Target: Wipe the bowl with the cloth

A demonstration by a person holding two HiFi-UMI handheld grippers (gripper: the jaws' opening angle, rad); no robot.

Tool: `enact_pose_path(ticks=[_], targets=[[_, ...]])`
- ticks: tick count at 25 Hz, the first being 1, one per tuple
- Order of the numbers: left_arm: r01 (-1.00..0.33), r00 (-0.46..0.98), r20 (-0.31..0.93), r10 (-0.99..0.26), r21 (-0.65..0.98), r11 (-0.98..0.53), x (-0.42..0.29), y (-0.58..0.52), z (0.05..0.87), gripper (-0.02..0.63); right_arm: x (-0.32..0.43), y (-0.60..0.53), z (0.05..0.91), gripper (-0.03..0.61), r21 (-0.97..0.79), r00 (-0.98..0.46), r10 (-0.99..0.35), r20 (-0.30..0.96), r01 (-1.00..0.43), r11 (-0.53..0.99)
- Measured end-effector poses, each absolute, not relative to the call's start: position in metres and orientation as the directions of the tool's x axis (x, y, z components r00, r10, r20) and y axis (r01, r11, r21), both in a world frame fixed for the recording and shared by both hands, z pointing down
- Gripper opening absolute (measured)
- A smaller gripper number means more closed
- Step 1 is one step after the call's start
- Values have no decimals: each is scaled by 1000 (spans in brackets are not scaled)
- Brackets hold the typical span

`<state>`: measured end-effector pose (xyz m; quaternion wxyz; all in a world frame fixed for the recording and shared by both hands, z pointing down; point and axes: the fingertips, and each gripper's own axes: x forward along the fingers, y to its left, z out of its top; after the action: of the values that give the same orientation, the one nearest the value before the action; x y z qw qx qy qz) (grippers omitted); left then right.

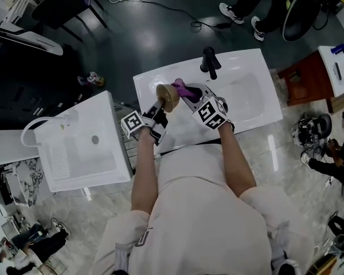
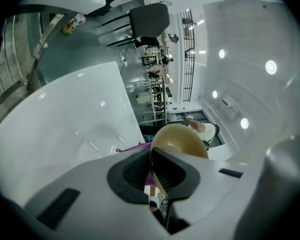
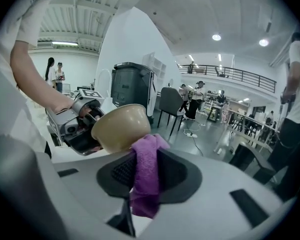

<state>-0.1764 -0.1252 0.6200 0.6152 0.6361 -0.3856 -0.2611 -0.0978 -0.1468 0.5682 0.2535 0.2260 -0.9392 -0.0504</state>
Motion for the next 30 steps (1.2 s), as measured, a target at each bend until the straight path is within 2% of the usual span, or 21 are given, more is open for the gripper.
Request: enact_pose_path(ticks=[14, 22, 30], targets=[[-110, 540, 77, -838, 994, 20, -180, -128, 607, 17, -117, -117, 595, 94, 84, -804, -273, 528, -270, 959], [-66, 702, -38, -712, 991, -119, -141, -118, 579, 17, -106, -124, 591, 94, 97, -804, -314, 505, -309, 946], [-55, 787, -66, -614, 983, -176, -120, -105, 569, 17, -89, -146, 566, 94, 7, -831, -402, 385, -433, 901]])
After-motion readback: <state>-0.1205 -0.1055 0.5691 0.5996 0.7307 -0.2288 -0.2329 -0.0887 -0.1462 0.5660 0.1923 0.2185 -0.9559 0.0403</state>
